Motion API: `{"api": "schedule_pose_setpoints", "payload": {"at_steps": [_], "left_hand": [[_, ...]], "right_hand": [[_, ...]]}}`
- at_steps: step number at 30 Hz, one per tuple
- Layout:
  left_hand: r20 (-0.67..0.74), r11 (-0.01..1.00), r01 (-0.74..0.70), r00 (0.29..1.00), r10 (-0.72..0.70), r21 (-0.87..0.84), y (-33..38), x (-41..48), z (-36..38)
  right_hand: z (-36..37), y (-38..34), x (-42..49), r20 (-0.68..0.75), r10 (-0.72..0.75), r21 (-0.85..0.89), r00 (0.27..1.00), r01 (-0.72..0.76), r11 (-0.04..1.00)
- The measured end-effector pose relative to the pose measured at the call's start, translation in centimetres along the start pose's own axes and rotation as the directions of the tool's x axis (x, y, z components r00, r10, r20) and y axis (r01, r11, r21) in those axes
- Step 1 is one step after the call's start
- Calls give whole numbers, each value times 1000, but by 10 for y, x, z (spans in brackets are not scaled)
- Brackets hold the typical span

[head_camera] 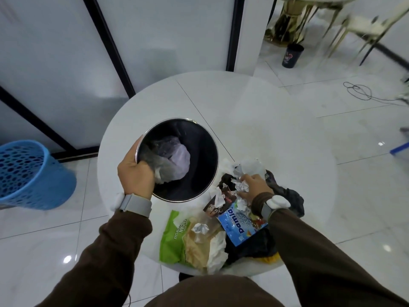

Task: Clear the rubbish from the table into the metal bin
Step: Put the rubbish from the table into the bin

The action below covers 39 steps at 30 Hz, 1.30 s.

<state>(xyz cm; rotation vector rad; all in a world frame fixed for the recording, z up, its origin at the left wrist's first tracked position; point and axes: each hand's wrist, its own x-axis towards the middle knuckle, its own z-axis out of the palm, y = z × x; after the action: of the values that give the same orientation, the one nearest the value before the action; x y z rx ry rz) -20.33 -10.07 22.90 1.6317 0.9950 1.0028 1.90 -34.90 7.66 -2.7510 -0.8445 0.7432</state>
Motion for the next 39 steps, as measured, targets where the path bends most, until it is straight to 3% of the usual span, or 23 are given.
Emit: {"api": "schedule_pose_setpoints", "payload": {"at_steps": [7,12,18,21,26,29,32,36,37,38,39], "left_hand": [[-1,1000,15,1000,-15,25,0,-4,-4],[-15,1000,21,1000,-20,9,3,-6,-6],[-24,1000,23,999,-23,-1,2,-5,-8],[-17,1000,20,1000,-20,20,3,-6,-7],[-20,999,28,999,-28,15,8,-9,-6],[-20,999,33,999,-33,2,8,-8,-7],[-25,999,44,999,-44,-6,6,-7,-9],[-10,999,33,999,-33,-5,5,-9,-9],[-12,999,31,999,-31,-9,5,-10,-9],[-15,1000,28,999,-29,-13,6,-10,-9],[-20,999,27,999,-27,-19,6,-10,-10]], "right_hand": [[3,-11,6,-24,-61,-50,998,60,997],[-5,-12,6,-77,-92,28,993,95,995],[-26,-10,-6,-320,-150,170,935,213,962],[-43,-16,-14,-476,-160,246,864,306,920],[-86,-59,-36,-733,-129,337,667,522,784],[-109,-99,-54,-795,-181,332,579,665,669],[-114,-132,-62,-807,-329,254,491,790,557],[-96,-167,-59,-818,-466,81,337,870,487],[-88,-175,-54,-799,-509,50,319,880,473],[-82,-183,-48,-747,-567,49,347,879,474],[-74,-190,-39,-648,-634,73,422,863,501]]}}
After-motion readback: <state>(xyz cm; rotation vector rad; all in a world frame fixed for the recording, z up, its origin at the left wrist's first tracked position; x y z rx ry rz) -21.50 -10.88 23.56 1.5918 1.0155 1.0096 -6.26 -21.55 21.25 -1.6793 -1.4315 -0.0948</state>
